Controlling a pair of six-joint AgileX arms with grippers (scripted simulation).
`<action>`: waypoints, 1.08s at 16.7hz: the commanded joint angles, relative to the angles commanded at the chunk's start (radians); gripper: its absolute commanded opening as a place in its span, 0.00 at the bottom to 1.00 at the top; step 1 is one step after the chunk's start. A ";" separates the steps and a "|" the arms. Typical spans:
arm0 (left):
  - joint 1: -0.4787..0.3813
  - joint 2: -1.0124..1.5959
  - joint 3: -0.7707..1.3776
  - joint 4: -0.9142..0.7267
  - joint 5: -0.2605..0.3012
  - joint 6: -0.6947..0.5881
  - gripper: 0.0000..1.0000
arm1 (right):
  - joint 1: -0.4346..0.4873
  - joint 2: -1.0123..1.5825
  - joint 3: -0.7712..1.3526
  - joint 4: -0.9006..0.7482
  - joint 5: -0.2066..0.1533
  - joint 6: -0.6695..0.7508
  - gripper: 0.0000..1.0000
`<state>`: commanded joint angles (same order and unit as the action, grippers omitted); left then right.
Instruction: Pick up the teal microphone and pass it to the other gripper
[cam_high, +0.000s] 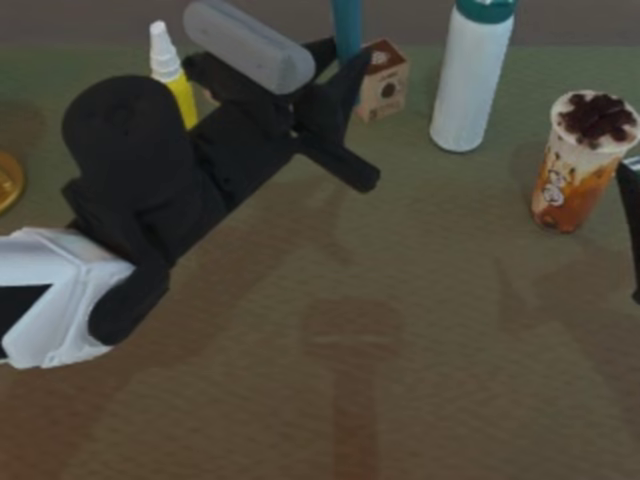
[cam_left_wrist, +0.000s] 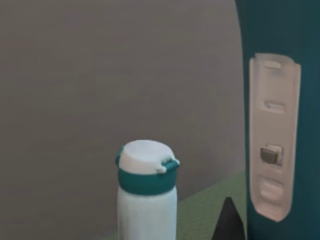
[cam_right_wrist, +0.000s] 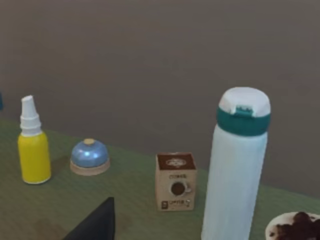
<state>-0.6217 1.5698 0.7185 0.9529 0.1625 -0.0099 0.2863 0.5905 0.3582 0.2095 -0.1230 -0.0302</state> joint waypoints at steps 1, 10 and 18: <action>0.000 0.000 0.000 0.000 0.000 0.000 0.00 | 0.033 0.071 0.045 0.027 -0.014 -0.003 1.00; 0.000 0.000 0.000 0.000 0.000 0.000 0.00 | 0.267 0.575 0.357 0.214 -0.111 -0.025 1.00; 0.000 0.000 0.000 0.000 0.000 0.000 0.00 | 0.283 0.617 0.380 0.228 -0.117 -0.027 1.00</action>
<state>-0.6217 1.5698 0.7185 0.9529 0.1625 -0.0099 0.5693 1.2070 0.7387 0.4375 -0.2401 -0.0569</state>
